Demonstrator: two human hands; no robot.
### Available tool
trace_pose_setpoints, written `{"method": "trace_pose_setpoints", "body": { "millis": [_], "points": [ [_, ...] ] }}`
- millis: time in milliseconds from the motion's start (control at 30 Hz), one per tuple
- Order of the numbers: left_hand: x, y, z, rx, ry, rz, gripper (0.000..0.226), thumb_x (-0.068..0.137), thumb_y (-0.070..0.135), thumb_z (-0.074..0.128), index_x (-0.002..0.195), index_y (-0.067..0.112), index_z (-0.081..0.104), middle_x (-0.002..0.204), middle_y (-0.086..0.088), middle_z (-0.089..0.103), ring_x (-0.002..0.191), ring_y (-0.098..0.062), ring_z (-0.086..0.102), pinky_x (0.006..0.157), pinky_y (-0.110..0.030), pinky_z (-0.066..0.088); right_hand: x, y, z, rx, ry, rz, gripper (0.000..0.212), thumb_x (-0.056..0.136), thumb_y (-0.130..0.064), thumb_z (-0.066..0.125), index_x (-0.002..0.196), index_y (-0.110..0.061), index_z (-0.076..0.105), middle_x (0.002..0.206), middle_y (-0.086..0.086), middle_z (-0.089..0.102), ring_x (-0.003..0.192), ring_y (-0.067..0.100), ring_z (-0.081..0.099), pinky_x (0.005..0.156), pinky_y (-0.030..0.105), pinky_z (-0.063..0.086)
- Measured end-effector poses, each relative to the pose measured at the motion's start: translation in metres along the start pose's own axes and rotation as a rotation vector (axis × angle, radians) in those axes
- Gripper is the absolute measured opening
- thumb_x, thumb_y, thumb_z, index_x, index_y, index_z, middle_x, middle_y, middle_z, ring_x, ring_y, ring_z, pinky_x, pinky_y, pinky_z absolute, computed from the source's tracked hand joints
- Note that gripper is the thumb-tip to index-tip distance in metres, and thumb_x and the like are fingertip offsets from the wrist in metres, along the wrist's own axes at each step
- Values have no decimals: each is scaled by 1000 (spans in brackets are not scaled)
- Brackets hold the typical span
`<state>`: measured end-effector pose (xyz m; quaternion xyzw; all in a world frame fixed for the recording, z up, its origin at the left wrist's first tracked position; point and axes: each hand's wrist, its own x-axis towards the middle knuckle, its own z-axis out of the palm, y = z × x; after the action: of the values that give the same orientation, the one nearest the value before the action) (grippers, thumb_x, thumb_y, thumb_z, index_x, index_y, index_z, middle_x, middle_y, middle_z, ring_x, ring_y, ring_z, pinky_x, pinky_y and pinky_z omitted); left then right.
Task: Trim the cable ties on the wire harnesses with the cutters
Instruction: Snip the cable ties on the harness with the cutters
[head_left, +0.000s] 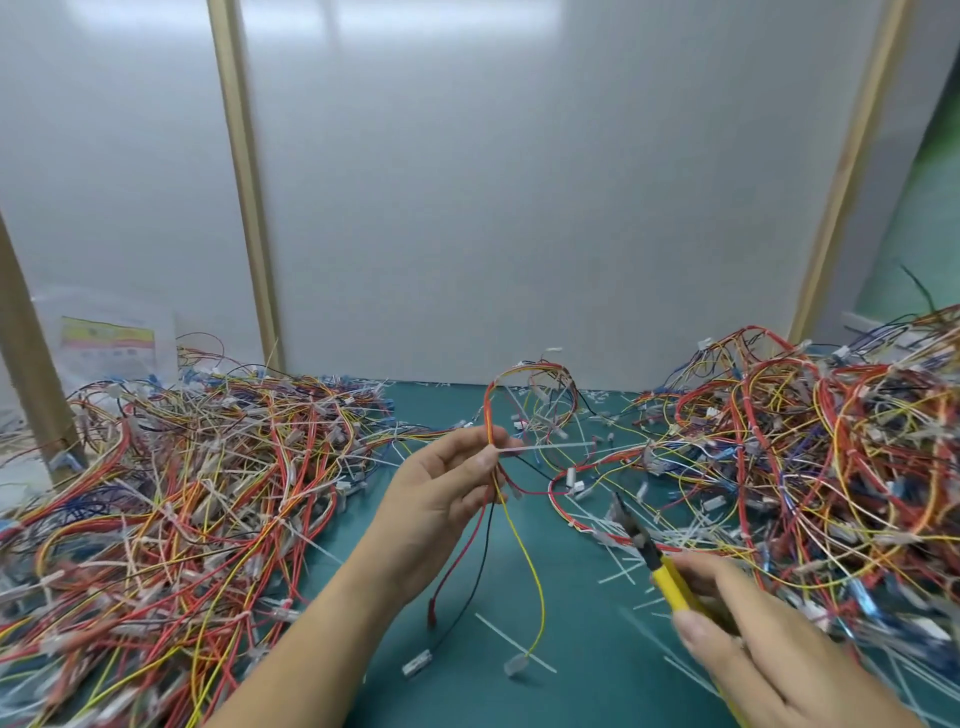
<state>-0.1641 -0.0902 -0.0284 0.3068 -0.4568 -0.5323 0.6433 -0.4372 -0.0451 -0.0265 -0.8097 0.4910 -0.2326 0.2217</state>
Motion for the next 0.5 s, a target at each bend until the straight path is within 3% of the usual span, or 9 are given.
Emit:
{"method": "trace_pose_setpoints", "body": {
  "millis": [67,167,233,300,400,500],
  "points": [
    [-1,-1,2,6,30,-8,26,84,13,66,110,9,69,106,-13,73,74,-11,64,73,-19,55,8,-3,5,169,18,-25,34,83,-56,45,116,-48,46,113,-28,65,113,-4,60,95,21,47],
    [-2,-1,3,-13,26,-13,23,82,9,69,106,9,71,101,-17,72,73,-18,67,74,-23,57,18,-16,10,286,-27,-58,34,87,-57,41,113,-43,57,112,-30,66,104,-2,65,88,19,48],
    [-1,-1,4,-41,18,-18,29,80,-1,73,107,6,70,102,-20,71,78,-21,69,75,-24,57,26,-22,14,461,-46,-1,31,99,-46,39,110,-32,64,109,-19,71,97,7,70,89,30,52],
    [-1,-1,4,-72,5,-34,38,76,-7,69,113,3,67,105,-22,71,84,-23,70,76,-24,57,36,-29,19,590,-51,35,33,95,-38,42,106,-18,67,103,-5,74,89,18,73,87,40,56],
    [-2,-2,4,-14,-21,-12,39,77,-1,69,115,8,69,109,-20,71,90,-24,70,83,-27,57,47,-28,26,655,-21,17,27,106,-19,40,101,-10,66,94,6,74,80,31,71,79,42,60],
    [-3,-5,5,151,11,48,31,78,9,71,108,18,74,106,-13,74,95,-18,69,83,-25,55,48,-25,34,750,12,3,29,95,-37,47,94,-18,70,88,8,72,71,30,68,65,36,60]
  ]
}}
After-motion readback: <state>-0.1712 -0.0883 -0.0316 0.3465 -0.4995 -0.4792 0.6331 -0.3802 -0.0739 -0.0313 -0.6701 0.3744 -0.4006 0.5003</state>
